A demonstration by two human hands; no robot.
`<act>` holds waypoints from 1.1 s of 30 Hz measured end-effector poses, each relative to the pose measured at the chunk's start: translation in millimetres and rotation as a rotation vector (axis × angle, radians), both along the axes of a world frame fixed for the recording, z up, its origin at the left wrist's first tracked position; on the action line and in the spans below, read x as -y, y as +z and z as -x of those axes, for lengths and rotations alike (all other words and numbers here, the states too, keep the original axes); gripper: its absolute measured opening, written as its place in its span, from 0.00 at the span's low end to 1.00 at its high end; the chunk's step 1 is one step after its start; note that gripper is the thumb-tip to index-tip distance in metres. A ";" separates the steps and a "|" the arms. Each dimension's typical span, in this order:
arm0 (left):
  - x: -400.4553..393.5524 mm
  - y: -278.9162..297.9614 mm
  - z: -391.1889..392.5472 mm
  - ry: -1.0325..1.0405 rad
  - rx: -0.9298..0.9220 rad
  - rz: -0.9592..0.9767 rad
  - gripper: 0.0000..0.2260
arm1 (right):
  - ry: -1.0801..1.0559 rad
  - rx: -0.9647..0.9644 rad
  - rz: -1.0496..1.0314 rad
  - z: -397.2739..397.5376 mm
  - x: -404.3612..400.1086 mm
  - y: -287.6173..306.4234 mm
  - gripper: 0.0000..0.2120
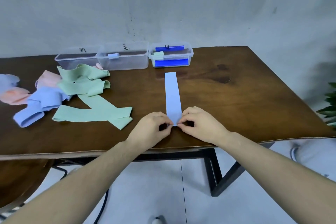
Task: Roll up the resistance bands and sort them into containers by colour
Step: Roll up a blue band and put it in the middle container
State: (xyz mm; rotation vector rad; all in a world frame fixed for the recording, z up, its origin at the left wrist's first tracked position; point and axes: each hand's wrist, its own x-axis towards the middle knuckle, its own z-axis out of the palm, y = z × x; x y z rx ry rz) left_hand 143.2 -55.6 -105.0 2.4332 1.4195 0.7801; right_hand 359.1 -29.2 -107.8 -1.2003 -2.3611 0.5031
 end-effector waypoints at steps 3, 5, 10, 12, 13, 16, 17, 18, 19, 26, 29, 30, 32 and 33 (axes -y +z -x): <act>9.3 -0.8 -0.2 0.000 0.015 -0.005 0.05 | 0.016 -0.024 0.056 -3.5 9.2 5.0 0.05; 13.1 -1.7 0.1 -0.002 0.022 -0.012 0.05 | 0.018 -0.044 0.076 -5.2 14.2 6.5 0.04; 14.0 -1.4 -2.6 0.022 0.060 0.052 0.06 | -0.037 -0.081 0.121 -1.4 14.7 7.2 0.06; 12.4 -0.9 -3.1 0.017 0.075 0.059 0.06 | -0.045 -0.081 0.136 1.1 14.0 7.7 0.05; 11.9 -1.0 -2.4 0.013 0.079 0.060 0.06 | -0.050 -0.084 0.144 1.8 14.1 7.8 0.05; 12.2 -1.9 -1.3 0.010 0.079 0.046 0.05 | -0.062 -0.084 0.156 1.9 16.3 7.8 0.05; 12.0 -2.4 -1.0 0.015 0.075 0.040 0.05 | -0.069 -0.075 0.149 2.8 16.7 7.3 0.06; 12.0 -3.5 -1.0 0.022 0.072 0.034 0.05 | -0.078 -0.064 0.137 3.8 16.7 5.9 0.05; 11.7 -4.6 -1.4 0.028 0.072 0.032 0.05 | -0.086 -0.057 0.122 5.2 17.0 4.6 0.05; 11.3 -7.6 -0.9 -0.018 0.039 -0.017 0.05 | -0.044 0.004 -0.023 5.4 21.9 -1.6 0.04; 10.7 -9.1 -3.4 -0.042 0.016 -0.056 0.06 | -0.033 0.037 -0.118 7.5 24.3 -2.6 0.04; 10.9 -9.7 -4.4 -0.049 0.016 -0.066 0.07 | -0.031 0.040 -0.141 8.2 24.4 -3.3 0.04; 10.6 -10.9 -5.6 -0.049 0.013 -0.079 0.07 | -0.037 0.040 -0.139 9.2 22.9 -3.2 0.04; 10.5 -11.1 -5.8 -0.045 0.015 -0.081 0.07 | -0.044 0.040 -0.117 9.3 21.3 -2.7 0.04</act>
